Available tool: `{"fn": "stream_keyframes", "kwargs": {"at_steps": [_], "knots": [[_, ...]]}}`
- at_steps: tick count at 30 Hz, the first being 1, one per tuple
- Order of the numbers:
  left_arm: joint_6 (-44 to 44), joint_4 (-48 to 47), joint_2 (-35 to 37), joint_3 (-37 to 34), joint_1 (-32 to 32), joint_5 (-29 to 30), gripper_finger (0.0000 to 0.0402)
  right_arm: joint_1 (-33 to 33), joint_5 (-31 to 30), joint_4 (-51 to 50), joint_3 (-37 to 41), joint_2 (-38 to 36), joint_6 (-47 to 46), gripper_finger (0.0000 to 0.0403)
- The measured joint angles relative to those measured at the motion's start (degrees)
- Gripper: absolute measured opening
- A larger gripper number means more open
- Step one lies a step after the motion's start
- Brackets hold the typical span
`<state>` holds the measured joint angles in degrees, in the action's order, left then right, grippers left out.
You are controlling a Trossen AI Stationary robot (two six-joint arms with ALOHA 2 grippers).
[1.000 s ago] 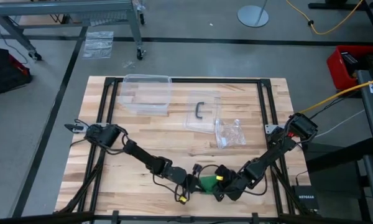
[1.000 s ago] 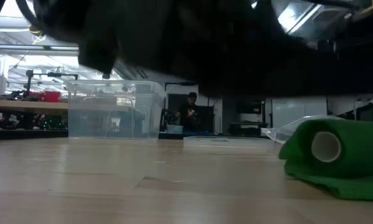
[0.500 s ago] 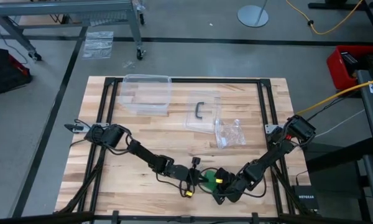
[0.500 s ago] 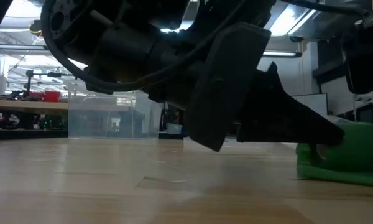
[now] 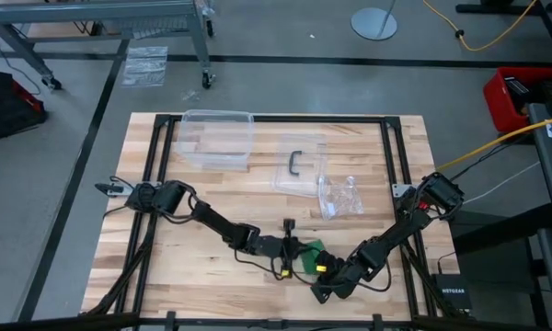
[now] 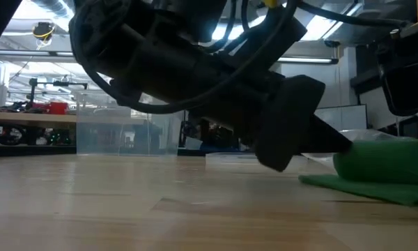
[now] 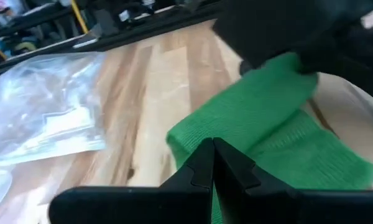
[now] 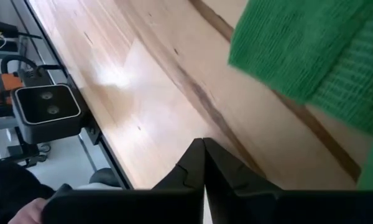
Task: Roll bandage
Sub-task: Roll the green bandage
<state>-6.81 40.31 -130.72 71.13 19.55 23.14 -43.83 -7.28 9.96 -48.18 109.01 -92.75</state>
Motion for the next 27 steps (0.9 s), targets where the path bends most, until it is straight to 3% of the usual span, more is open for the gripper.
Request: {"fn": "stream_keyframes", "kwargs": {"at_steps": [6,17,22,27], "knots": [[3.23,2.94,0.53,0.0,-1.83,0.69,0.0,0.0,0.17,0.28,0.03,0.02,0.21,0.0005],[-0.34,-11.48,7.12,0.02,4.46,-0.49,0.0,-0.15,-4.04,6.56,0.17,-0.78,6.65,0.0005],[-1.47,-13.99,7.08,0.0,6.67,-6.11,0.0,-0.07,-7.29,6.41,0.31,-1.17,7.78,0.0005],[-0.91,-15.03,6.87,0.0,6.38,-6.35,0.0,-0.07,-7.65,6.79,0.31,-1.18,7.76,0.0005]]}}
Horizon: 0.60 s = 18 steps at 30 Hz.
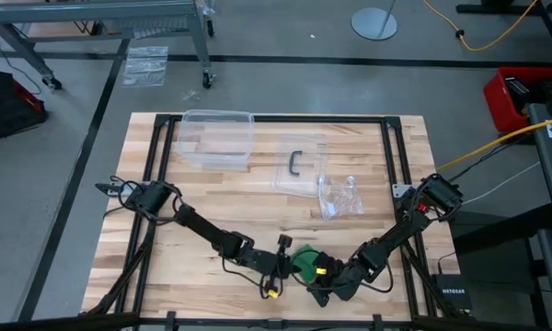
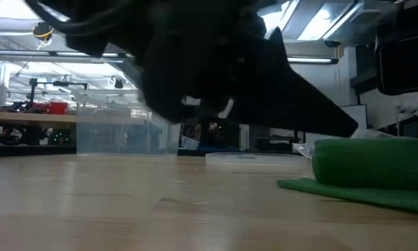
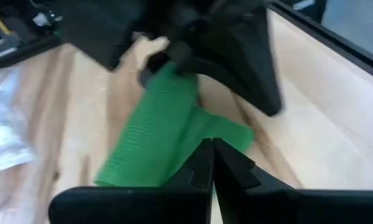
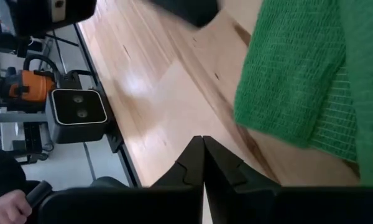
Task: Roll bandage
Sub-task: Roll the green bandage
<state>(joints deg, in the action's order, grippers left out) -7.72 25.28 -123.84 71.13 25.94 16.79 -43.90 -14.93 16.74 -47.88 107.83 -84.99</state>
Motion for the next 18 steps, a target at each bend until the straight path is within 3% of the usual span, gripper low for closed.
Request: {"fn": "stream_keyframes", "kwargs": {"at_steps": [18], "knots": [[6.97,-1.57,-4.32,0.13,-2.35,-1.64,0.0,0.09,-7.22,-0.85,-0.15,-0.33,1.13,0.0005]]}}
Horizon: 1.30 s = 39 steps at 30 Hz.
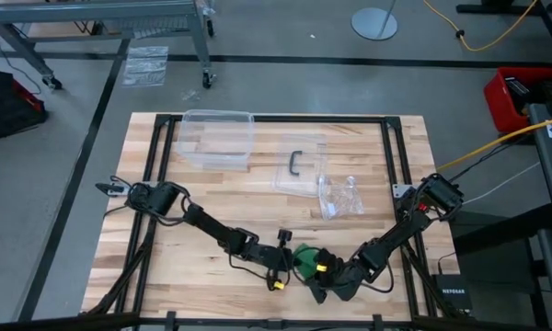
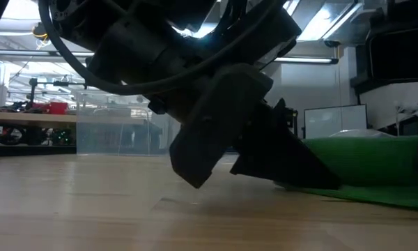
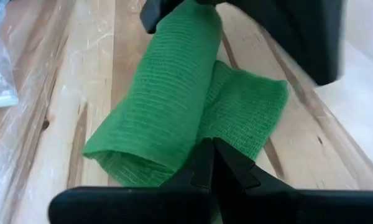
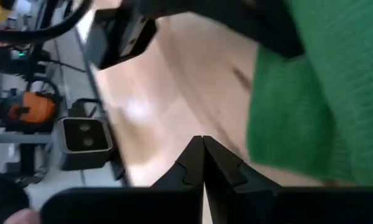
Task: Roll bandage
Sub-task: Roll the green bandage
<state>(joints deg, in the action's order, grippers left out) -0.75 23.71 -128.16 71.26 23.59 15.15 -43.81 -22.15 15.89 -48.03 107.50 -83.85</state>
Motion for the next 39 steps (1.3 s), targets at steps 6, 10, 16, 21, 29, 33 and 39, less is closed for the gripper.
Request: {"fn": "stream_keyframes", "kwargs": {"at_steps": [6,10,16,21,29,33,39], "knots": [[0.32,-1.34,-0.02,0.09,0.81,-0.91,0.0,0.0,-2.87,-4.03,0.0,-0.02,-0.73,0.0005],[0.64,-2.9,0.0,0.11,1.46,-0.91,0.0,0.0,-3.06,-7.17,-0.02,-0.11,-3.01,0.0005],[0.76,-3.13,-0.06,0.07,2.56,-1.02,0.0,-0.04,-6.81,-11.85,-0.16,-0.23,-6.17,0.0005],[0.98,-3.45,-0.11,0.04,3.69,-1.06,0.0,-0.04,-9.13,-16.08,-0.31,-0.31,-10.39,0.0005],[2.29,-4.22,-0.09,0.03,4.16,-1.33,0.0,-0.04,-8.87,-15.27,-0.13,-0.28,-9.58,0.0005],[2.48,-5.2,-0.09,0.02,4.16,-1.87,0.0,-0.04,-8.46,-15.34,-0.13,-0.33,-9.51,0.0005],[4.28,-8.19,0.04,0.02,4.67,-4.21,0.0,-0.02,-8.3,-22.04,0.12,-3.45,-9.45,0.0005]]}}
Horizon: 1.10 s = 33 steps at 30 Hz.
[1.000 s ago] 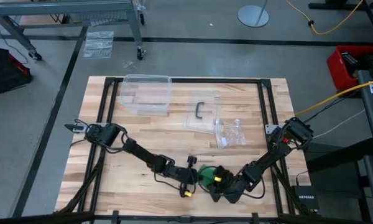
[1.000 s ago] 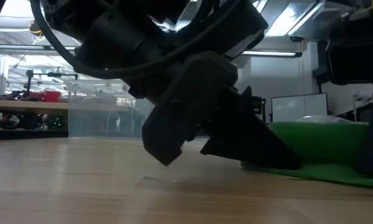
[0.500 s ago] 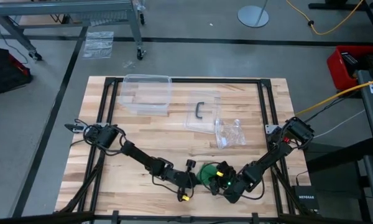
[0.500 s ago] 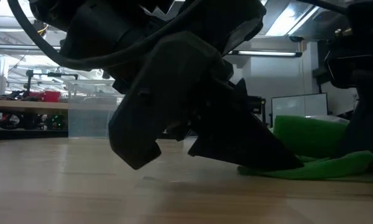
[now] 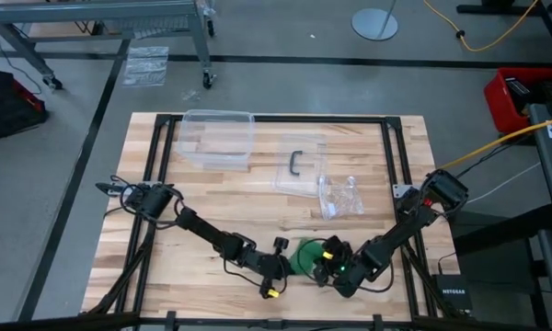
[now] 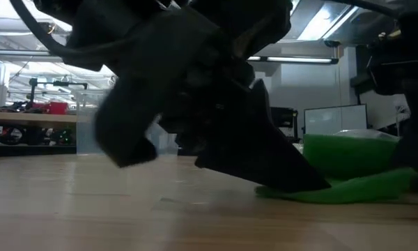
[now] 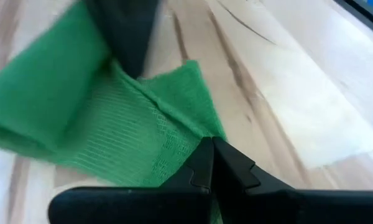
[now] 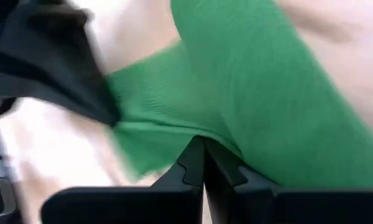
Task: Roll bandage
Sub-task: Roll the green bandage
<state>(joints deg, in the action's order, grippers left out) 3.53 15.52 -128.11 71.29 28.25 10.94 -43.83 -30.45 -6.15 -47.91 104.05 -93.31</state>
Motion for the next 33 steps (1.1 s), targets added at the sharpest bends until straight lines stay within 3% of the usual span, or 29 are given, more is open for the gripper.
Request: {"fn": "stream_keyframes", "kwargs": {"at_steps": [6,16,33], "knots": [[-0.44,-0.19,0.02,-0.04,0.7,-0.73,0.0,0.02,-1.6,-8.71,0.01,-2.82,-3.95,0.0005],[-0.46,-0.23,0.02,-0.04,1.11,-2.63,0.0,1.5,-6.06,-9.42,-0.05,-2.86,-5.74,0.0005],[0.36,-0.25,0.02,-0.04,2.93,-3.41,0.0,10.2,-2.56,-10.93,-0.21,-2.97,-2.25,0.0005]]}}
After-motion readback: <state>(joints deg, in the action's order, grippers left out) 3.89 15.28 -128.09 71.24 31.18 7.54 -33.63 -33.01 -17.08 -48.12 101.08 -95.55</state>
